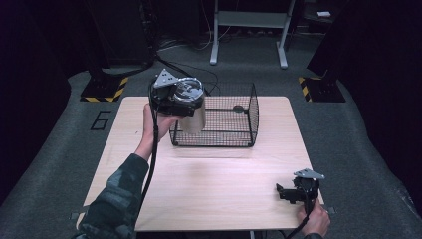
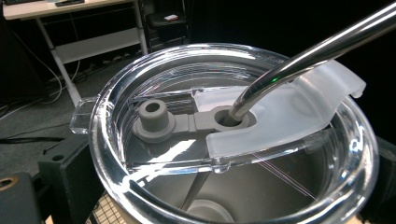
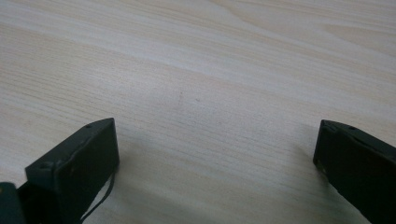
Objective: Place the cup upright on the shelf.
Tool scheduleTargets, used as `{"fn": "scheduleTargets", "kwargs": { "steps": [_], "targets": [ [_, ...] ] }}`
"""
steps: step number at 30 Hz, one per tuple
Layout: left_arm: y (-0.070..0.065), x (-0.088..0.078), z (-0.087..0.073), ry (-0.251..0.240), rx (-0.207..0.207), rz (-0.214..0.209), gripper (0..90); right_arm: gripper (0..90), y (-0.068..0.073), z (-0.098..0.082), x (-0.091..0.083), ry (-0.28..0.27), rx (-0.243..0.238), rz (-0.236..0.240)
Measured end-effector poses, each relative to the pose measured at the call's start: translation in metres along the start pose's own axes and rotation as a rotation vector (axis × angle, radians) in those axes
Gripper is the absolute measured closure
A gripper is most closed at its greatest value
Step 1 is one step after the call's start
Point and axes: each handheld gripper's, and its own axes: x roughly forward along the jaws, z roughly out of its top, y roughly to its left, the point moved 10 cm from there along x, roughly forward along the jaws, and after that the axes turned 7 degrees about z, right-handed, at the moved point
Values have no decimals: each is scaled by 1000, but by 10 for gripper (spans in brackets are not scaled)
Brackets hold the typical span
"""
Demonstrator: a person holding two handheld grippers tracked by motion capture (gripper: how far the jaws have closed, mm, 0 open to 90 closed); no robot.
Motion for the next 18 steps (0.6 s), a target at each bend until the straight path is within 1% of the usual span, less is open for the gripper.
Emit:
{"fn": "scheduleTargets", "kwargs": {
  "steps": [2,5,7,9,12,13,14,15,17,18],
  "targets": [
    [1,3,2,-5,-1,3,39,0,0,0,0,-1,1,0],
    [5,8,3,1,0,14,39,0,0,0,0,-3,4,-1],
    [7,12,4,-4,-14,20,39,0,0,0,0,-3,7,-2],
    [8,14,3,6,-8,18,39,0,1,0,0,-3,10,-1],
    [8,18,4,1,-11,24,39,0,1,0,0,-1,10,0],
    [9,21,4,5,-3,27,39,0,1,0,0,-2,12,-1],
    [9,21,4,5,-3,27,39,0,1,0,0,-2,12,-1],
    [8,25,5,5,-8,27,39,0,1,0,0,-2,12,-1],
    [8,27,4,10,-4,27,39,0,1,0,0,-2,11,0],
    [8,30,4,9,-5,32,39,0,1,0,0,-2,11,0]
  ]
}}
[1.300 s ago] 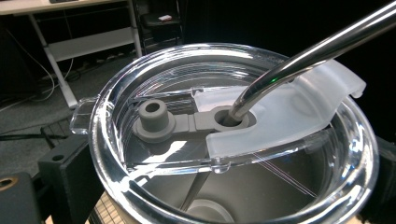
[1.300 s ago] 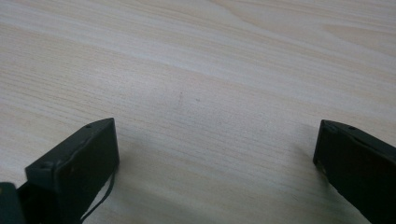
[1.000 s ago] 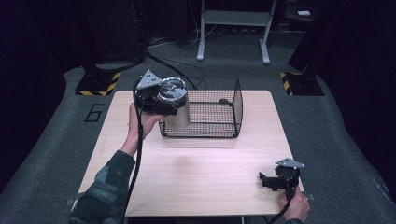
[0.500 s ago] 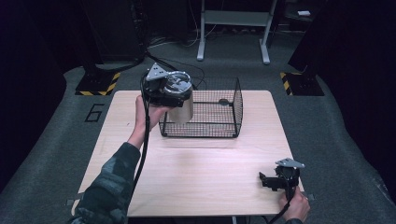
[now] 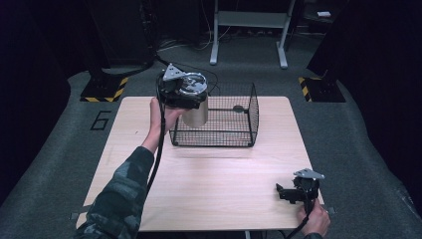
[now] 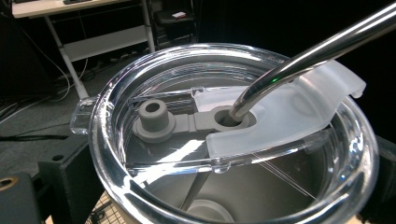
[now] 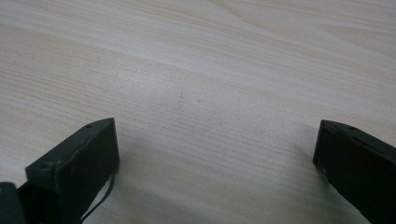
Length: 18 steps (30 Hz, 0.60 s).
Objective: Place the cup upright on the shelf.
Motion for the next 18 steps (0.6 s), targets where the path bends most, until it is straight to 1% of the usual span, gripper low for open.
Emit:
{"fn": "scheduleTargets", "kwargs": {
  "steps": [2,3,4,5,7,9,10,11,12,13,14,15,16,17,18],
  "targets": [
    [0,2,0,2,0,-1,39,0,0,0,0,0,0,0],
    [-1,5,-2,11,8,-2,39,0,0,0,0,0,0,0],
    [-1,5,-2,11,8,-2,39,0,0,0,0,0,0,0],
    [-1,8,-2,9,0,2,39,0,0,0,0,0,0,0],
    [0,10,-3,16,5,2,39,0,0,0,0,0,0,0],
    [0,15,-4,15,-6,9,39,0,0,0,0,0,0,0],
    [1,15,-5,24,4,10,39,0,0,0,0,0,0,0],
    [0,18,-5,20,-4,13,39,0,0,0,0,0,-1,0],
    [1,19,-6,26,4,14,39,0,0,0,0,0,0,0],
    [1,20,-6,26,-1,16,39,0,0,0,0,-1,-1,0],
    [0,23,-6,30,6,19,39,0,0,0,0,0,-1,0],
    [0,23,-6,30,6,19,39,0,0,0,0,0,-1,0],
    [0,26,-7,34,7,22,39,0,0,0,0,0,0,0],
    [-1,28,-6,29,-5,25,39,0,0,0,0,0,-1,0],
    [-1,29,-7,30,-2,28,39,0,0,0,0,-1,1,0]
  ]
}}
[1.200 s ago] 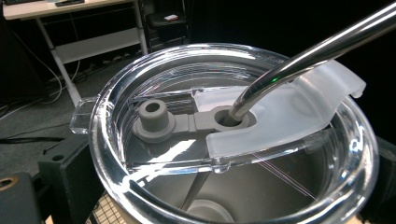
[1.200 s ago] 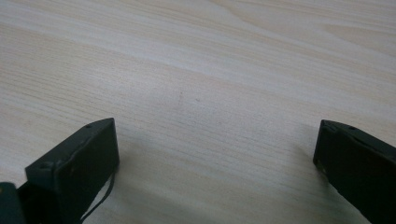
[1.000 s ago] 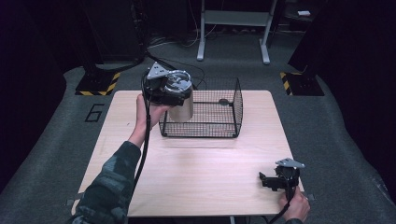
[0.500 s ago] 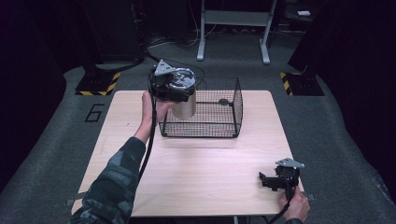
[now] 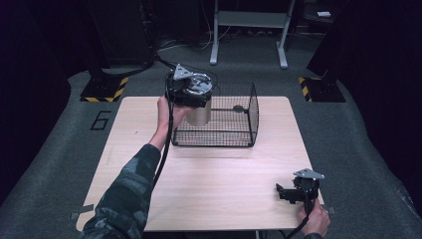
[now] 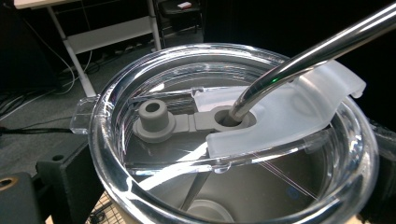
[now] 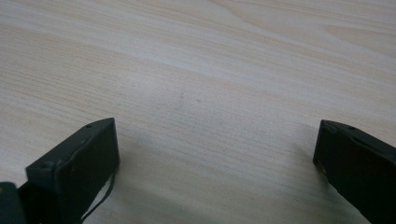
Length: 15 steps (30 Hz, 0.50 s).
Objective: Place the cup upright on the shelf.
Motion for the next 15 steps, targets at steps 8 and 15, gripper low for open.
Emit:
{"fn": "scheduleTargets", "kwargs": {
  "steps": [8,15],
  "targets": [
    [1,10,-1,11,2,10,39,0,0,0,0,-4,11,-5],
    [1,20,-3,13,-8,31,39,0,0,0,0,-2,11,-3]
  ]
}}
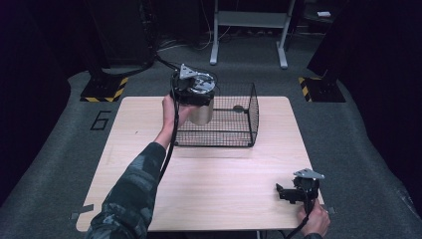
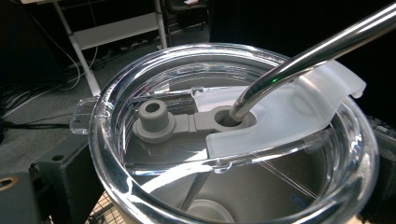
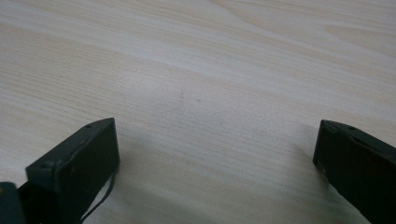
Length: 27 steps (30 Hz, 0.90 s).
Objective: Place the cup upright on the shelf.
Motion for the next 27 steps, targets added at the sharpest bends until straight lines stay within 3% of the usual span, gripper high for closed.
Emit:
{"fn": "scheduleTargets", "kwargs": {
  "steps": [27],
  "targets": [
    [-6,42,-22,54,-32,41,39,0,0,0,0,-2,-4,-1]
  ]
}}
